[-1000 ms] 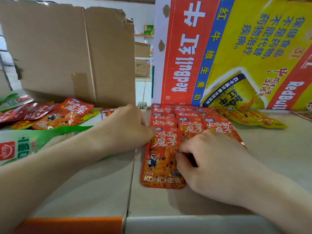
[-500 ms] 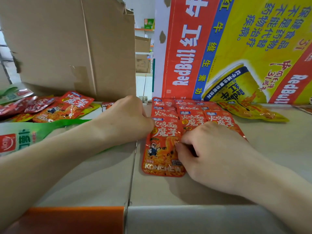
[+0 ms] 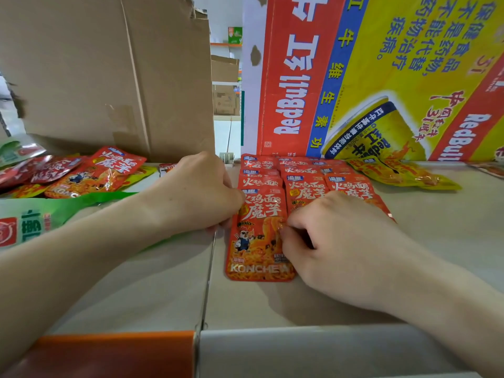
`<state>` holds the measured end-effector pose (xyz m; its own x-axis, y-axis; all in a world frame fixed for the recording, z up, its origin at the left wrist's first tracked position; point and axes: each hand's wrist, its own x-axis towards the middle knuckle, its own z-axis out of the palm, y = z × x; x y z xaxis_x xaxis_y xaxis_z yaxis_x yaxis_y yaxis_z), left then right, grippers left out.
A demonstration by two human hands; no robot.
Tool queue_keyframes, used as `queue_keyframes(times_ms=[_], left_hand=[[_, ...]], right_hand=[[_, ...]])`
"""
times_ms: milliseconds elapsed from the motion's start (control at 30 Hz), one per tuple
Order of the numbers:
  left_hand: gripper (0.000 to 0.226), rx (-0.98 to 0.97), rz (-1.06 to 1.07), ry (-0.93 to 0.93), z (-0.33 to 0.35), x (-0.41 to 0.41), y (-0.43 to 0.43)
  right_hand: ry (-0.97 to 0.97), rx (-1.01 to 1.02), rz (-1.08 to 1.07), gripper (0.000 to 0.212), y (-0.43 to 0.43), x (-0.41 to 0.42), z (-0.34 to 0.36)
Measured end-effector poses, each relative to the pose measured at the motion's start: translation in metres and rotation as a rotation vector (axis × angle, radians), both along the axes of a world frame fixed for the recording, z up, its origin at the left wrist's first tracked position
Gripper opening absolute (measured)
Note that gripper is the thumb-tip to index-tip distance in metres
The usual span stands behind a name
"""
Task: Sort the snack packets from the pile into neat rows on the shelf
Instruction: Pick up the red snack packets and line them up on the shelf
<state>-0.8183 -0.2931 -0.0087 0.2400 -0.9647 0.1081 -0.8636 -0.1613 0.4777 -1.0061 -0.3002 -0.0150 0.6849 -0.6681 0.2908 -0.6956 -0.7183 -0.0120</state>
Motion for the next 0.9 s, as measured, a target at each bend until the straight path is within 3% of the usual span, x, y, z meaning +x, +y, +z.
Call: queue_keyframes(times_ms=[400,633,900], left_hand=[[0.035,-0.045,-0.077,-0.029,-0.004,0.005,-0.004],[0.030,-0.041,-0.159,-0.025,-0.002,0.001,-0.002],[0.029,-0.047,-0.165,-0.064,-0.004,0.004,-0.004]], right_hand=[[-0.026,0.011,-0.003,0.039,-0.002,-0.001,-0.001],[-0.074,0.010,-0.021,0.055,-0.017,0.003,-0.017],[-0.017,0.002,-0.027,0.039,-0.008,0.000,-0.008]])
